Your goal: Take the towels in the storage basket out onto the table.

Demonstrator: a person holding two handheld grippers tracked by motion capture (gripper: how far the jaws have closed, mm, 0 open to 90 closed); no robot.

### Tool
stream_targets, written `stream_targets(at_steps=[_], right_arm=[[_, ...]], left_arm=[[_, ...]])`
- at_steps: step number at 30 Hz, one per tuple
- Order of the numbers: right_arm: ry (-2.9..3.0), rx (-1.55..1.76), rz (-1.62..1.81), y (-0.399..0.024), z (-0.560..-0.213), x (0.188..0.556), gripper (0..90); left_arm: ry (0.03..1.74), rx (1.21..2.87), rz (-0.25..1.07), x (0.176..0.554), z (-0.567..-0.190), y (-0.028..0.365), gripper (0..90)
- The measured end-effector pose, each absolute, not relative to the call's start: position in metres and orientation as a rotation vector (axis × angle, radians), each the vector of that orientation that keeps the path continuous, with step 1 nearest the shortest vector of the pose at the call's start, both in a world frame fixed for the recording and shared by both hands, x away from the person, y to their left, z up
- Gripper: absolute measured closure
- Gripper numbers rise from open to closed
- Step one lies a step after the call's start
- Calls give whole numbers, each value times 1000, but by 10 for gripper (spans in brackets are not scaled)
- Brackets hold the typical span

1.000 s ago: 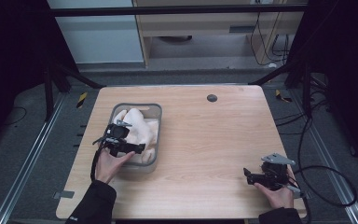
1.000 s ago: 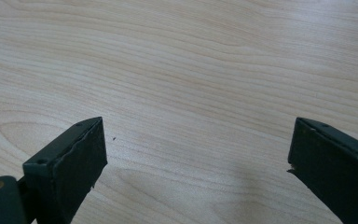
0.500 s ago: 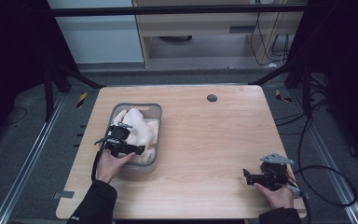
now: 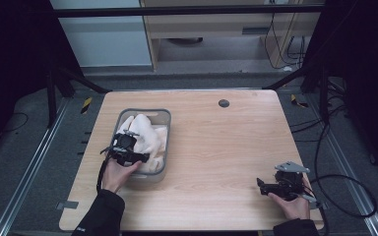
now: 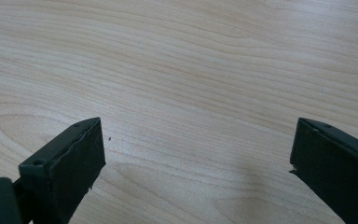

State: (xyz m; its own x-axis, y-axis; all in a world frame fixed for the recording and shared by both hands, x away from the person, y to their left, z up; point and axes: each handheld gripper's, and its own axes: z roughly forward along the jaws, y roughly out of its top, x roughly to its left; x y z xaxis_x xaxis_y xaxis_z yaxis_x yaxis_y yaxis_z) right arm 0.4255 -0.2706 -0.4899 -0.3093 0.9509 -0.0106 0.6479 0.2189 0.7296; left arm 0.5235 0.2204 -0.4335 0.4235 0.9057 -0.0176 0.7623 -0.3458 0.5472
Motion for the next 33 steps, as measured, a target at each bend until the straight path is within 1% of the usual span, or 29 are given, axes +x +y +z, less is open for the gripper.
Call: stream_targets(at_steps=[9, 13, 19, 21, 27, 33], right_arm=[[2051, 1460, 866, -271, -490, 426, 32], [2052, 1462, 865, -271, -491, 426, 32], [2056, 1469, 868, -271, -490, 426, 32], [2053, 1466, 862, -271, -491, 426, 32], [2053, 1465, 859, -271, -491, 426, 32], [2052, 1466, 860, -271, -490, 426, 32]], left_arm=[[1462, 2170, 310, 526, -435, 229, 606], [1461, 2172, 307, 525, -435, 229, 682], [1435, 2151, 339, 521, -430, 231, 742], [1411, 2134, 369, 517, -425, 232, 753], [1355, 2048, 428, 505, -402, 240, 764], [1317, 1964, 446, 497, -376, 249, 766]])
